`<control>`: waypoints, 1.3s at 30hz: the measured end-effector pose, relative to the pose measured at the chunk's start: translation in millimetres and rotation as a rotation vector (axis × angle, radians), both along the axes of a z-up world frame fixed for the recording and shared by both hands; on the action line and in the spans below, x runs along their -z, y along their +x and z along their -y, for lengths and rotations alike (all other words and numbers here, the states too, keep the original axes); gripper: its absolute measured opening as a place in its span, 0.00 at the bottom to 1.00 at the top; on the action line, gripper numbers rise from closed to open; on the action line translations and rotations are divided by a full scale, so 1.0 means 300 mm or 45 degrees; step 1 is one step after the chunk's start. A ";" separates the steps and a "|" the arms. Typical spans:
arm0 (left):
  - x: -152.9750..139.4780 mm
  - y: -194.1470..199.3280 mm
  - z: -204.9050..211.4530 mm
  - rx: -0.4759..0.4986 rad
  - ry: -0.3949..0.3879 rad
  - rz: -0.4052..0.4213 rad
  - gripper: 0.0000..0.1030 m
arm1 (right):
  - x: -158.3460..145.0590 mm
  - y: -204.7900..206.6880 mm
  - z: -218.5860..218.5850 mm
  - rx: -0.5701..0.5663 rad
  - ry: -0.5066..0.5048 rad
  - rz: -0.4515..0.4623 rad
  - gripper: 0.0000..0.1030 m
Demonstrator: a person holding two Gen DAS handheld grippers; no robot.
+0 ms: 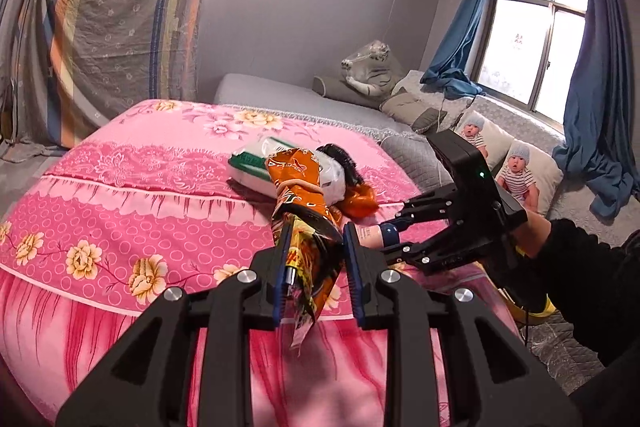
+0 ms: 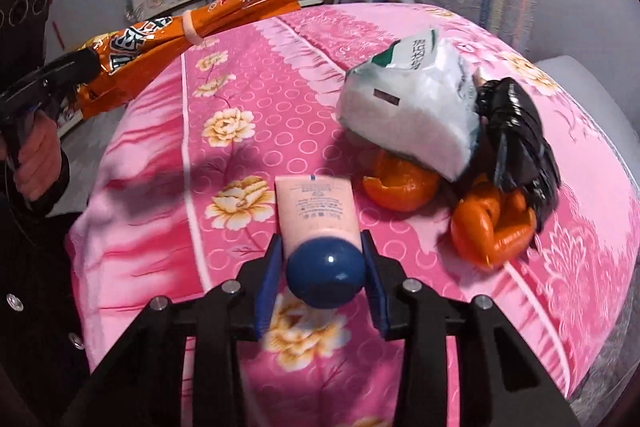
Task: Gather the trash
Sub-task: 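Grasp the pink lotion tube with right tool while left tool holds the chip bag, then carry the chip bag and lotion tube over the yellow bin and open both tools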
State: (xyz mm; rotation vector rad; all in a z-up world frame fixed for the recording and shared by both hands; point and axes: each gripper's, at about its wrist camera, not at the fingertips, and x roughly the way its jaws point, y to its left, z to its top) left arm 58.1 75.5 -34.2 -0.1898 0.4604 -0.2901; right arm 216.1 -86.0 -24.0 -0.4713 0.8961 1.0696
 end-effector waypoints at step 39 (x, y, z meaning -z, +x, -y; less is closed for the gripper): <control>-0.117 -0.011 0.132 -0.063 0.168 0.040 0.22 | -0.132 -0.191 0.077 0.455 0.231 0.148 0.31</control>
